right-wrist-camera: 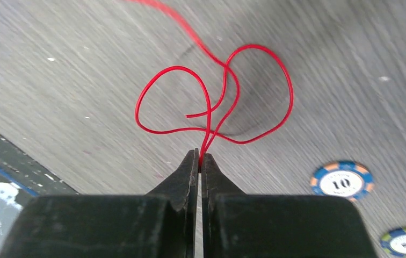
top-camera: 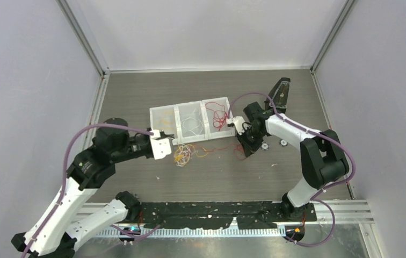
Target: Untangle the cables
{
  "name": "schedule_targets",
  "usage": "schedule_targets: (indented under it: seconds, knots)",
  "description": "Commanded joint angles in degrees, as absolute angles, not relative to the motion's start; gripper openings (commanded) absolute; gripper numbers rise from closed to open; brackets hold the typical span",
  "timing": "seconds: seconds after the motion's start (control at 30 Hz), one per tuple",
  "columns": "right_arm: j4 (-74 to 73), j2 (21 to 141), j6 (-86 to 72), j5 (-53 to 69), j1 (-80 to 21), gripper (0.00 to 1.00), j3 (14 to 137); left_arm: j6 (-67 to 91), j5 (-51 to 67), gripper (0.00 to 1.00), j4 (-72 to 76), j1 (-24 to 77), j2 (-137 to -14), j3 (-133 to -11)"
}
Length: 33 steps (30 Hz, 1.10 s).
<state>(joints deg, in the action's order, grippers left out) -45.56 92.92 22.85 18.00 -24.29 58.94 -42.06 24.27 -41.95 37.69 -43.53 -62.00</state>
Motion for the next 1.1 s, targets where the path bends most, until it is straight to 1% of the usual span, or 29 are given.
schedule_targets:
  seconds: [0.0,0.07,0.1,0.13,0.17,0.2,0.23,0.27,0.33,0.47,0.57,0.6,0.63,0.67,0.7,0.73,0.77,0.93,1.0,1.07]
  knots:
    - [-47.62,90.79,28.82,15.71,-21.77,0.05,59.60,-34.83,25.32,0.00,-41.75,36.67,-44.89,-70.38]
    - [-49.95,89.59,29.97,21.24,-21.06,0.06,61.34,-33.95,26.75,0.00,-42.04,36.71,-46.59,-73.82]
    - [-50.94,87.75,30.19,23.28,-21.04,0.23,62.58,-33.51,27.82,0.00,-42.24,36.72,-47.33,-75.21]
    - [-50.96,86.54,30.04,27.59,-21.01,0.33,63.06,-32.56,28.72,0.00,-42.20,36.78,-48.09,-76.21]
    - [-49.76,83.23,28.69,31.02,-21.01,0.54,63.64,-31.46,29.28,0.00,-42.07,36.75,-48.79,-76.81]
    - [-48.83,81.43,27.79,32.43,-21.05,0.73,63.90,-30.31,29.77,0.00,-41.93,36.74,-49.48,-77.45]
    - [-46.49,77.86,25.82,34.91,-21.08,0.80,64.36,-29.16,30.29,0.00,-41.80,36.74,-50.16,-78.02]
    - [-45.39,76.20,24.78,36.00,-21.16,0.89,64.61,-28.16,30.80,0.00,-41.57,36.74,-50.79,-78.44]
    - [-42.35,71.63,22.26,39.02,-21.18,0.95,65.37,-26.56,32.51,0.00,-40.99,36.82,-51.83,-78.70]
    - [-34.41,61.50,18.53,44.83,-21.23,0.98,64.78,-19.42,34.69,0.00,-39.05,38.02,-54.12,-77.38]
    - [-27.49,56.48,15.36,52.71,-21.70,0.95,61.69,-16.47,34.47,0.00,-36.78,40.58,-55.54,-74.82]
    - [-22.23,54.57,11.27,53.56,-22.87,0.95,60.82,-15.54,33.89,0.00,-35.68,41.44,-55.77,-73.90]
    - [-19.69,53.92,9.06,52.57,-23.96,0.95,59.28,-14.57,33.75,0.00,-34.75,42.08,-56.15,-73.13]
    - [-17.01,53.71,6.51,51.11,-27.37,0.95,59.00,-13.52,33.84,0.00,-33.84,42.65,-56.42,-72.55]
    - [-16.55,54.01,6.24,48.13,-31.39,0.95,59.13,-12.48,34.11,0.00,-33.01,43.06,-56.74,-72.12]
    - [-15.72,54.94,6.28,45.34,-33.31,0.95,59.21,-11.29,34.71,0.00,-32.10,43.29,-57.06,-71.75]
    - [-14.10,55.25,6.09,44.73,-36.21,0.95,58.57,-10.26,35.34,0.00,-31.19,43.40,-57.30,-71.54]
    - [9.29,57.24,1.02,38.22,-42.14,0.95,48.80,-7.21,36.23,0.00,-27.71,43.42,-57.49,-71.40]
    - [15.23,59.61,0.27,37.42,-44.28,0.95,46.76,-6.28,36.30,0.00,-26.04,43.42,-57.64,-71.51]
    - [18.24,62.46,0.95,36.49,-46.32,1.00,45.78,-5.25,36.43,0.00,-25.52,43.42,-58.46,-72.39]
